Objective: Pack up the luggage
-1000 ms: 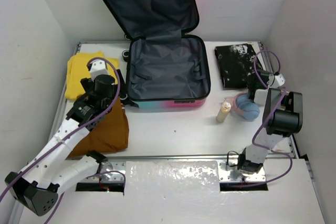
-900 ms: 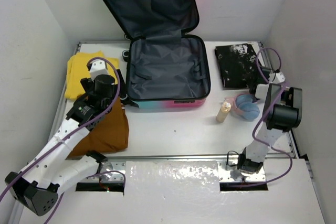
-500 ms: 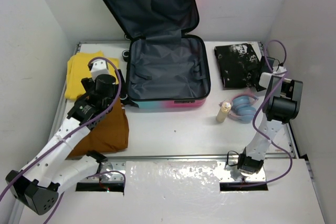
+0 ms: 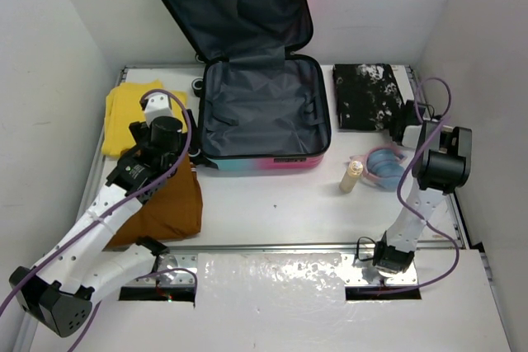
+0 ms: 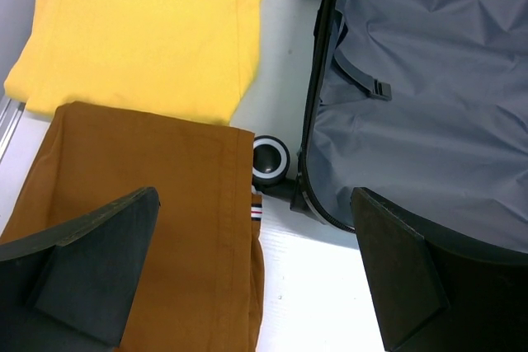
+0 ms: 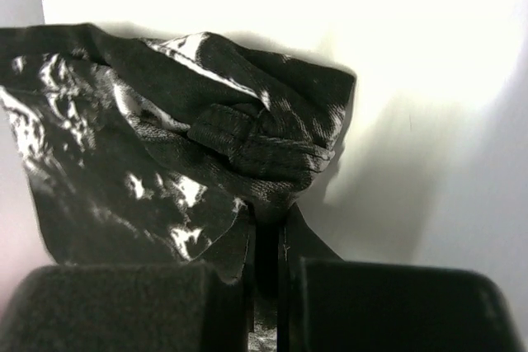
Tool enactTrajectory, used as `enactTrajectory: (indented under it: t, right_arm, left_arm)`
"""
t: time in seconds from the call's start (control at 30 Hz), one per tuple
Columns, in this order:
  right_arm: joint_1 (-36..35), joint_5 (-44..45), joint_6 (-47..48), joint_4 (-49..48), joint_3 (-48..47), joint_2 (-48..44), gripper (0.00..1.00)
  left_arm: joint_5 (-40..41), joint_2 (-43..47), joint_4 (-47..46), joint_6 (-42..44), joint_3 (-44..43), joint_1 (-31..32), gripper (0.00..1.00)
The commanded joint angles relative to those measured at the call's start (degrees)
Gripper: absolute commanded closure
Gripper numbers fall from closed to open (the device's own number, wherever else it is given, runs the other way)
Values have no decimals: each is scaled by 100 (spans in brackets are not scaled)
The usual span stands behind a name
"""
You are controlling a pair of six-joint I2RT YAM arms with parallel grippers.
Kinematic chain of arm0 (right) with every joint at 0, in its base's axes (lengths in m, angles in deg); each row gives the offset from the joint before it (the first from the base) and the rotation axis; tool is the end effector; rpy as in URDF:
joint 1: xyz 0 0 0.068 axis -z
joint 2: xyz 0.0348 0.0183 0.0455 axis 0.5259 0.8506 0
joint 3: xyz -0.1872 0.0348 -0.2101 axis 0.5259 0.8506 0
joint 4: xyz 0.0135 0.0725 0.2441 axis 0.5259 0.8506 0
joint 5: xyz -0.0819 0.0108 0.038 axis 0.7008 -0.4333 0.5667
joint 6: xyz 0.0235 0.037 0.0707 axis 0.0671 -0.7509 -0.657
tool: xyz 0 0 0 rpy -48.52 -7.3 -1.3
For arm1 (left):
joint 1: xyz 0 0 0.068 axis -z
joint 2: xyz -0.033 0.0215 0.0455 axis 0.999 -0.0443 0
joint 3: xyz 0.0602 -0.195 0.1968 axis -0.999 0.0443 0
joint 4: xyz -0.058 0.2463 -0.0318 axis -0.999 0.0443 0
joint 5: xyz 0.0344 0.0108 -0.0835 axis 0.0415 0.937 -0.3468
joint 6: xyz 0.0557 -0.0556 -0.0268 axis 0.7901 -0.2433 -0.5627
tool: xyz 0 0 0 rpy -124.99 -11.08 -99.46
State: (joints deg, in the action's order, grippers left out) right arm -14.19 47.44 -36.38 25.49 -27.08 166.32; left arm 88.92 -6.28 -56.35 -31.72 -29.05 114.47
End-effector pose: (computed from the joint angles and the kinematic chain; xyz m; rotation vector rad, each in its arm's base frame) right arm 0.4094 -0.1431 0.0982 1.7180 1.4997 0.3315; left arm 0.1985 -0.0534 0.3262 -0.2443 1.9920 0.1367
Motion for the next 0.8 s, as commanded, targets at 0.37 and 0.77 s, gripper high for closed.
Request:
enactTrajectory:
  t: [0.37, 0.77]
  right_arm:
    - [-1191, 1050, -2222, 701, 197, -1306, 100]
    - [-1490, 1138, -2618, 1255, -797, -1631, 100]
  left_arm:
    - [-608, -253, -213, 94, -249, 15, 0]
    - [-1064, -550, -117, -134, -703, -2, 0]
